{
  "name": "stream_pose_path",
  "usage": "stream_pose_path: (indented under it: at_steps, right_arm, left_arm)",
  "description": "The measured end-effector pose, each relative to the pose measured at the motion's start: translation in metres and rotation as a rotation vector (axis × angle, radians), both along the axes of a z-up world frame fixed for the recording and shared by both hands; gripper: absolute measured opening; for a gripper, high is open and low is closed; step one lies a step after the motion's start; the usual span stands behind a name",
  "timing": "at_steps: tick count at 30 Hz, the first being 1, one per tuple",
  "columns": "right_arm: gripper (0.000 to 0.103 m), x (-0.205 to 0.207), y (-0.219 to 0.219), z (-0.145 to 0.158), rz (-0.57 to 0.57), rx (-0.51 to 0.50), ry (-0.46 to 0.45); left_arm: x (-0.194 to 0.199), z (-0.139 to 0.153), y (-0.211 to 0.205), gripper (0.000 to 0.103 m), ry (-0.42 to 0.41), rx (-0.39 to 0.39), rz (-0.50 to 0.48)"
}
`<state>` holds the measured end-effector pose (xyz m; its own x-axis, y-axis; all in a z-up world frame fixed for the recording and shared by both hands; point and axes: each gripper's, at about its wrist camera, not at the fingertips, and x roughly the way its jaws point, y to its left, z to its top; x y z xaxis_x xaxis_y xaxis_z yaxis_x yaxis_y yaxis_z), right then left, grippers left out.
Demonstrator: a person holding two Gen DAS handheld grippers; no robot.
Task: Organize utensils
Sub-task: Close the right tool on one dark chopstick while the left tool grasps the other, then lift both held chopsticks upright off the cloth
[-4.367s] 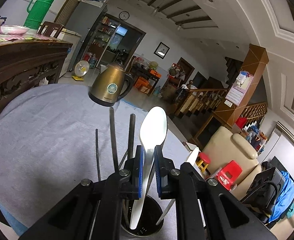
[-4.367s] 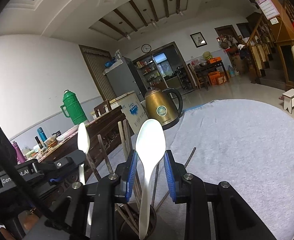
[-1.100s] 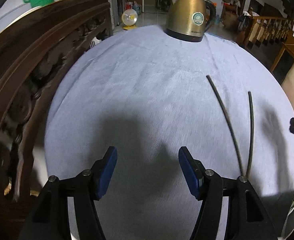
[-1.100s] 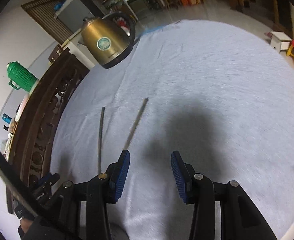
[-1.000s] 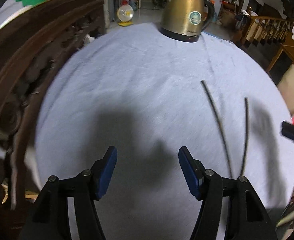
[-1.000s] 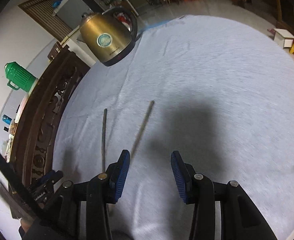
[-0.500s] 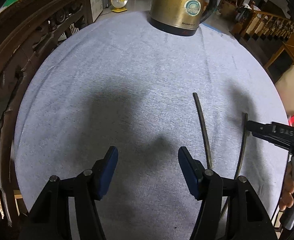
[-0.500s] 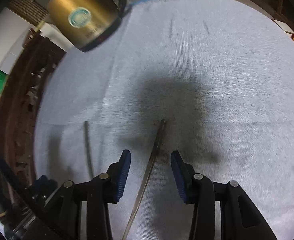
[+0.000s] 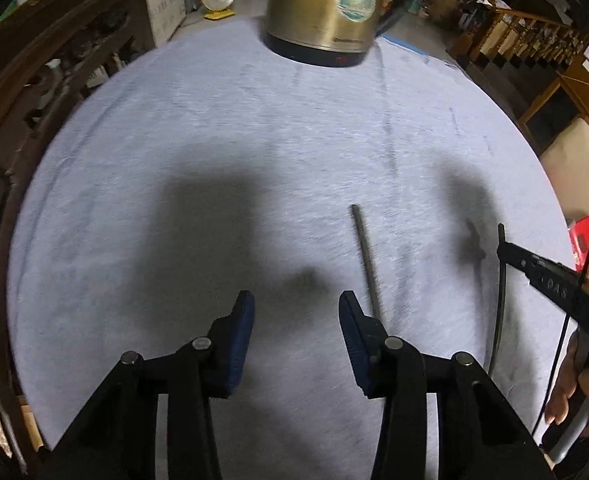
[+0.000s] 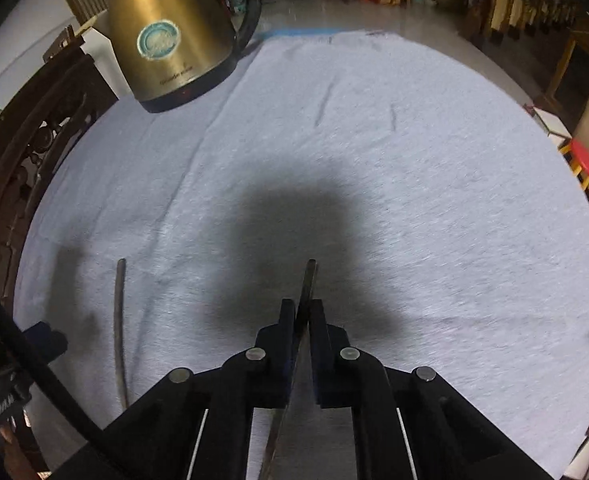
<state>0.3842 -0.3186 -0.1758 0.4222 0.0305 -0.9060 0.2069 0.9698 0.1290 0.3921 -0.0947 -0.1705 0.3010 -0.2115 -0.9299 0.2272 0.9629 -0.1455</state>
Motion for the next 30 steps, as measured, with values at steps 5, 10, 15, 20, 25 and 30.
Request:
stream_pose_path:
  at_steps: [5,10,15,20,25,30]
  right_arm:
    - [0.008,-0.007,-0.006,-0.004,0.039,0.005,0.009]
    - [0.007,-0.015,-0.011,-0.016,0.052,0.05,0.037]
    - [0.01,-0.008,-0.011,-0.018,0.056,0.057,0.054]
    - [0.024,0.002,-0.005,-0.018,0.082,0.059,0.078]
    - [0.019,0.007,0.009,-0.019,0.099,-0.012,0.068]
    - [0.007,0.007,0.012,-0.02,0.094,-0.012,0.061]
  left_arm:
    - [0.021,-0.014,-0.025,0.045,0.045,0.004,-0.027]
    - [0.036,-0.021,-0.04,0.045,0.048,0.028,-0.053]
    - [0.049,-0.021,-0.047,0.033,0.046,0.045,-0.067]
    - [0.051,-0.022,-0.055,0.024,0.028,0.057,-0.093]
    - [0.049,-0.022,-0.065,0.01,-0.011,0.096,-0.133]
    - [0.045,-0.02,-0.058,0.007,-0.022,0.084,-0.149]
